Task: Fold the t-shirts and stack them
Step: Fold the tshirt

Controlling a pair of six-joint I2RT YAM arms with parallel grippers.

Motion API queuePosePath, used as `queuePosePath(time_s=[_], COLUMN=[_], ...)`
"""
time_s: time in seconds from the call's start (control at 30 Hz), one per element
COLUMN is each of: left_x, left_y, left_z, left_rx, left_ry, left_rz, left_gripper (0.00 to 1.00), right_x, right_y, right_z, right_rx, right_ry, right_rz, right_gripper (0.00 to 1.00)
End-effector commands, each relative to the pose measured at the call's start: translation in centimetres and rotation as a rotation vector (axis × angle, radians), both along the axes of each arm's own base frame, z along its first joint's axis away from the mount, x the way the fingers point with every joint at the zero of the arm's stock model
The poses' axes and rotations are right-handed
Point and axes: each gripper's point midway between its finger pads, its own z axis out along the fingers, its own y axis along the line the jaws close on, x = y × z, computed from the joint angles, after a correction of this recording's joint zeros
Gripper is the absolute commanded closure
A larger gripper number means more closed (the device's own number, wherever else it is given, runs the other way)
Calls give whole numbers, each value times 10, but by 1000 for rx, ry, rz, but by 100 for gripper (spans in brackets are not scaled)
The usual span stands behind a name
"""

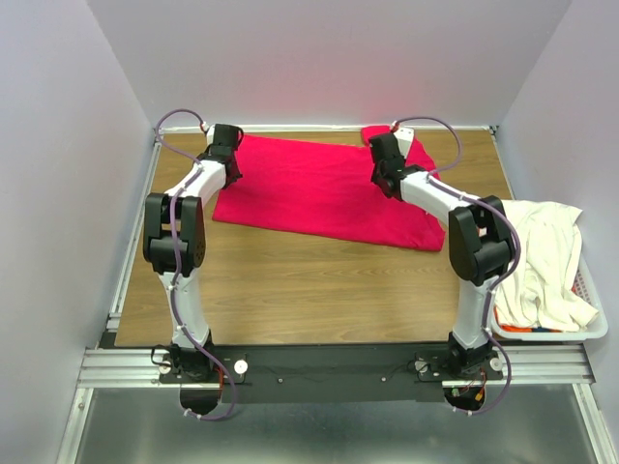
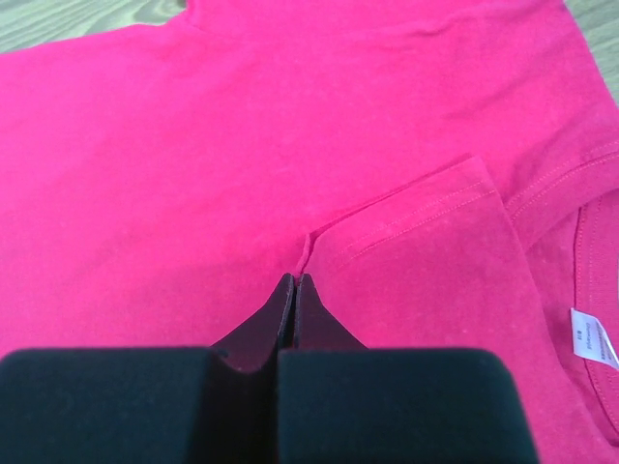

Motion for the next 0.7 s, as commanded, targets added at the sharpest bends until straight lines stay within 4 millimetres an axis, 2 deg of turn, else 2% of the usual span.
queuePosePath(time_s=[0.0,0.23,0.43,0.67], left_x=[2,3,9,14], left_y=[7,12,15,15], left_z=[20,20,18,4], left_rx=[-19,-27,-37,-42], left_ry=[-51,-56,-58,-36], left_rz=[17,26,31,36], left_gripper=[100,100,100,100], right_x=[-2,0,10,23], right_y=[-16,-20,-19,-11], right_z=[21,21,15,2], right_rx=[-6,-6,-18,-26], right_ry=[-39,-40,-30,-11], right_rz=[-62,-69,-55,-18], right_gripper=[100,100,100,100])
